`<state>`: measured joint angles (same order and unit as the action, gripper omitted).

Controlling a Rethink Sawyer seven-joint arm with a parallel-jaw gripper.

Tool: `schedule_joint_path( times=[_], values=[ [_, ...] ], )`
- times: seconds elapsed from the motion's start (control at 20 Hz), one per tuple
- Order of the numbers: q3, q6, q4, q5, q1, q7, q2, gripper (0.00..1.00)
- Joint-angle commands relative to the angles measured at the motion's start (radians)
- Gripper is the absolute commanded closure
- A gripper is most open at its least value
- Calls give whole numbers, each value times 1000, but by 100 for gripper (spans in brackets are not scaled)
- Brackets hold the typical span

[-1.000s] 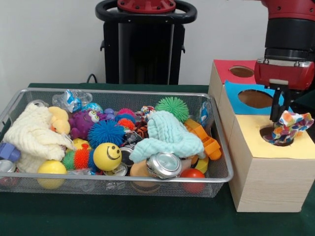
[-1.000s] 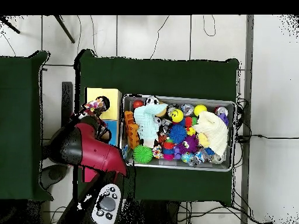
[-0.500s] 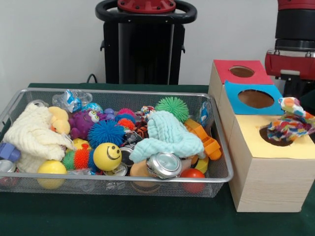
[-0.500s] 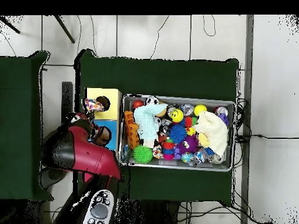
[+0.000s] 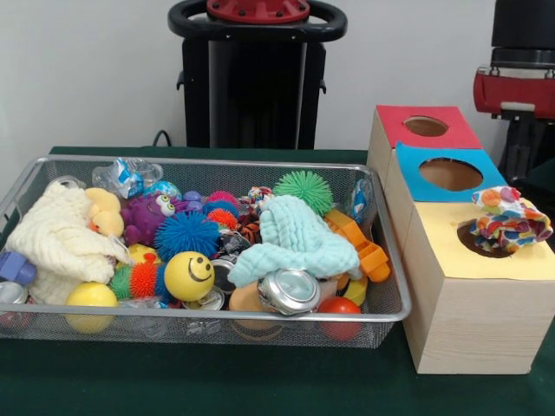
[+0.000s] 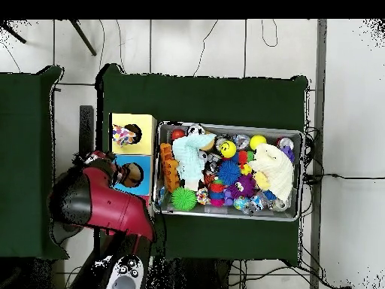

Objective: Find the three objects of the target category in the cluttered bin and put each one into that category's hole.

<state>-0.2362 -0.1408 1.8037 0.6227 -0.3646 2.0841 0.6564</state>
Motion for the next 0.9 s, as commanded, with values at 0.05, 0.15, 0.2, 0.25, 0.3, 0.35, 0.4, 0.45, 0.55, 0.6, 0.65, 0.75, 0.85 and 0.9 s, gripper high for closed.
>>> schedule_joint_path(
  times=[0.05, 0.15, 0.2, 0.25, 0.3, 0.35, 0.4, 0.45, 0.55, 0.6, 0.65, 0.75, 0.85, 0.9],
  values=[
    [-34, -119, 96, -38, 15, 166, 32, 100],
    [-31, -125, 108, -45, 25, 153, 48, 100],
    [-27, -126, 112, -46, 31, 147, 55, 100],
    [-28, -130, 112, -47, 35, 144, 58, 100],
    [-27, -127, 111, -45, 36, 143, 59, 100],
    [-28, -127, 110, -43, 31, 147, 58, 100],
    [-33, -129, 103, -39, 26, 153, 55, 100],
    [-34, -126, 101, -36, 20, 159, 51, 100],
    [-30, -121, 88, -25, 20, 169, 41, 100],
    [-24, -122, 82, -17, 18, 179, 37, 100],
    [-25, -129, 73, -12, 15, 184, 34, 100],
    [-28, -140, 56, 0, 4, 203, 27, 100],
    [-34, -146, 37, 12, -10, 222, 17, 100],
    [-36, -149, 29, 18, -16, 230, 12, 100]
  ],
)
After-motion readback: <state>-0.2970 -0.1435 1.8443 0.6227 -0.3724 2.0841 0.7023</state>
